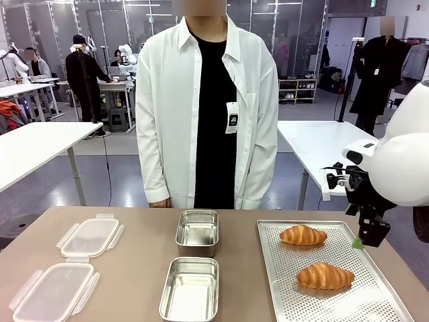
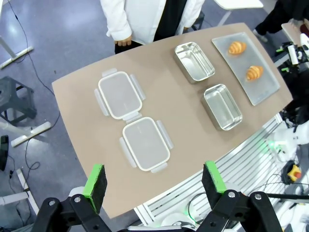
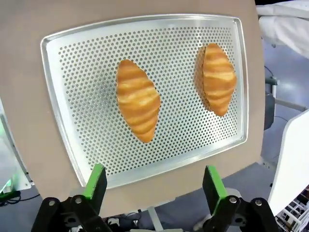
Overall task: Place the bread into the airtight container.
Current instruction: Pick up a Butter Roll and place it into an empty Airtight Container.
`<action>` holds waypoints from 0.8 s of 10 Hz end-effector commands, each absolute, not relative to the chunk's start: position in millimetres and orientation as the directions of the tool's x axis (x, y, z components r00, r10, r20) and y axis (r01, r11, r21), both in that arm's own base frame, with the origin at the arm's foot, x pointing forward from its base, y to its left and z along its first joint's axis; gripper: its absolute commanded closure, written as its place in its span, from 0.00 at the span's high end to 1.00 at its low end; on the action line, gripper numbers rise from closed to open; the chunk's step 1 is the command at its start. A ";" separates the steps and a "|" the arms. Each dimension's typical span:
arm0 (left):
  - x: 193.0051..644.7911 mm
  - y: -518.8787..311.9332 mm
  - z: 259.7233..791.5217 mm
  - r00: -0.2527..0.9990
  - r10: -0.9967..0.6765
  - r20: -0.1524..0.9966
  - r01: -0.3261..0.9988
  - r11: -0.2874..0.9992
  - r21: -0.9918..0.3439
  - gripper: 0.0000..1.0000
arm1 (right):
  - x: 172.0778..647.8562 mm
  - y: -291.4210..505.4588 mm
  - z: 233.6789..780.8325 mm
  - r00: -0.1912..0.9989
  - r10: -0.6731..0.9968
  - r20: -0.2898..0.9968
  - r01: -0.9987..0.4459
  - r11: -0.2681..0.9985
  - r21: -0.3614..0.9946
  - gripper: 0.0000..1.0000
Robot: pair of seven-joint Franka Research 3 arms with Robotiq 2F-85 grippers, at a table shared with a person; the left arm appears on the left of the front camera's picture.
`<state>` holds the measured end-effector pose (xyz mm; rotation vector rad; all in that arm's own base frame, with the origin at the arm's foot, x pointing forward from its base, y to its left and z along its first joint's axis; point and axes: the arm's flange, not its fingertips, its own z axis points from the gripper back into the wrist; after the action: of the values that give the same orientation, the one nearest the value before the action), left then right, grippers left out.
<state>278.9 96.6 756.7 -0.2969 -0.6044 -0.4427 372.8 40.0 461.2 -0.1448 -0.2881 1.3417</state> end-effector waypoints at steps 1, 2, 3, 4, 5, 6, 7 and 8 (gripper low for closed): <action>278.8 96.5 759.3 0.727 -0.324 0.605 0.492 0.861 -0.129 1.00 | 372.9 43.7 458.3 0.179 0.977 0.118 -0.943 0.204 -0.264 1.00; 278.8 96.5 759.3 0.727 -0.324 0.605 0.492 0.861 -0.129 1.00 | 372.9 43.7 458.3 0.179 0.977 0.118 -0.943 0.204 -0.264 1.00; 278.8 96.5 759.3 0.727 -0.324 0.605 0.492 0.861 -0.129 1.00 | 372.8 41.3 460.9 0.195 0.973 0.121 -0.938 0.221 -0.267 1.00; 278.8 96.5 759.3 0.727 -0.324 0.605 0.492 0.861 -0.129 1.00 | 380.3 46.5 440.9 0.137 0.985 0.103 -0.959 0.158 -0.236 1.00; 278.8 96.5 759.3 0.727 -0.324 0.605 0.492 0.861 -0.129 1.00 | 386.1 47.5 425.5 0.121 0.989 0.085 -0.967 0.137 -0.214 1.00; 278.8 96.5 759.3 0.727 -0.324 0.605 0.492 0.861 -0.129 1.00 | 389.3 47.6 414.4 0.112 0.990 0.083 -0.971 0.127 -0.203 1.00; 278.8 96.5 759.3 0.727 -0.324 0.605 0.492 0.861 -0.129 1.00 | 391.5 47.9 405.5 0.101 0.992 0.079 -0.974 0.115 -0.197 1.00; 278.8 96.5 759.3 0.727 -0.324 0.605 0.492 0.861 -0.129 1.00 | 395.1 48.5 395.7 0.091 0.993 0.080 -0.977 0.104 -0.184 1.00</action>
<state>278.8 96.6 756.7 -0.2968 -0.6044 -0.4426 391.4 52.6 405.2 -0.1064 -0.1763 1.4339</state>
